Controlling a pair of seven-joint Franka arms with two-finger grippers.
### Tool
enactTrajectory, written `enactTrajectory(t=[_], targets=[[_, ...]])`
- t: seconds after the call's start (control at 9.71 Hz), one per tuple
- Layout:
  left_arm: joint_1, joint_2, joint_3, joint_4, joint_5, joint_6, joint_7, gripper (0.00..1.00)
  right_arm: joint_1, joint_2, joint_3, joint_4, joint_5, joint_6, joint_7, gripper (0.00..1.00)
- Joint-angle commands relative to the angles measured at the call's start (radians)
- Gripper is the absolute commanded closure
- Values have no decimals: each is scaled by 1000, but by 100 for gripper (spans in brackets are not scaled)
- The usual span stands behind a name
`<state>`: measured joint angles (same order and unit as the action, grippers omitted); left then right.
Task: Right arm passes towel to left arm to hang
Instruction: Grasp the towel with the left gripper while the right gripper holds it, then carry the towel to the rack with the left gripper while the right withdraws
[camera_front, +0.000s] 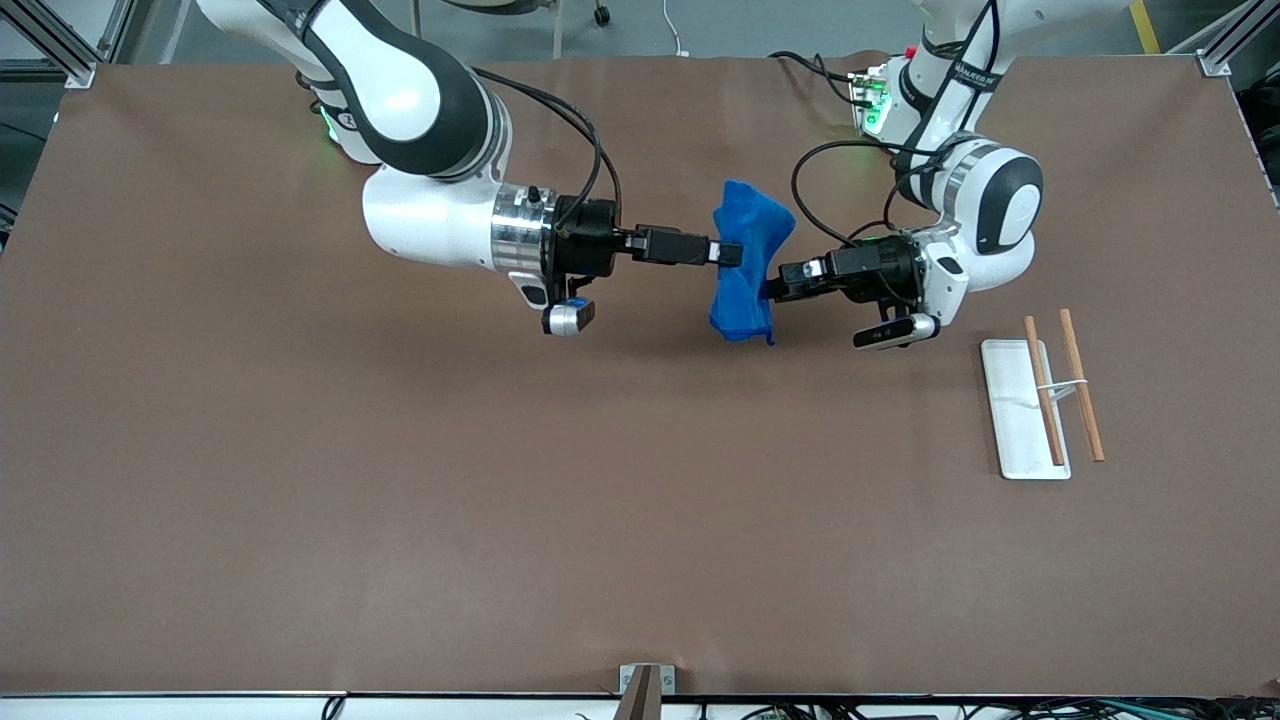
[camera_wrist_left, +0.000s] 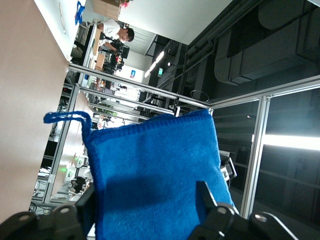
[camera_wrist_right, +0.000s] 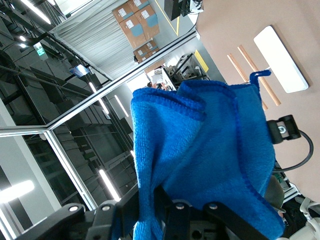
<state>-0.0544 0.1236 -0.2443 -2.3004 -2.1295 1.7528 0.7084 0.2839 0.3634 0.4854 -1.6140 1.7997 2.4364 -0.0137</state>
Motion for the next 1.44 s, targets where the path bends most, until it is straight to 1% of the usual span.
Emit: enactTrajectory(t=[0.0,0.1,0.21,0.41,0.51,0.62,0.72,0.82,0.93,1.03,1.13,1.24,1.34], targets=[[1,31,-21,6,-20,49,29,87,-2,-6,2,0,23,6,-22,100],[2,22,-21,6,-20,68,29,100,-3,-6,2,0,23,4,-22,100],[4,16,-21,9,-21,100,29,100,-3,-6,2,0,23,6,-22,100],[8,14,-21,19,-21,125,28,100,-5,-4,2,-1,21,6,-22,100],[8,14,-20,27,-20,132,28,100,-8,-4,2,-1,21,6,-19,98],[8,13,-20,35,-17,145,20,100,-14,0,2,-4,21,3,-11,67],[10,8,-20,45,-6,166,13,100,-11,-1,-1,-16,9,12,-11,1],[8,7,-18,48,-3,180,13,100,-18,-11,-8,-53,-41,21,-15,0],[10,5,-13,50,23,180,5,100,-60,-21,-8,-81,-165,12,-15,0],[14,5,-9,65,93,182,-16,100,-83,-21,-8,-89,-300,7,-9,0],[33,10,-7,105,200,200,-30,100,-112,-21,-10,-111,-418,7,-9,0],[51,11,0,136,318,208,-79,100,-153,-21,-8,-136,-560,3,-9,0],[53,11,28,156,465,208,-123,100,-190,-21,-10,-161,-668,-26,-9,0]])
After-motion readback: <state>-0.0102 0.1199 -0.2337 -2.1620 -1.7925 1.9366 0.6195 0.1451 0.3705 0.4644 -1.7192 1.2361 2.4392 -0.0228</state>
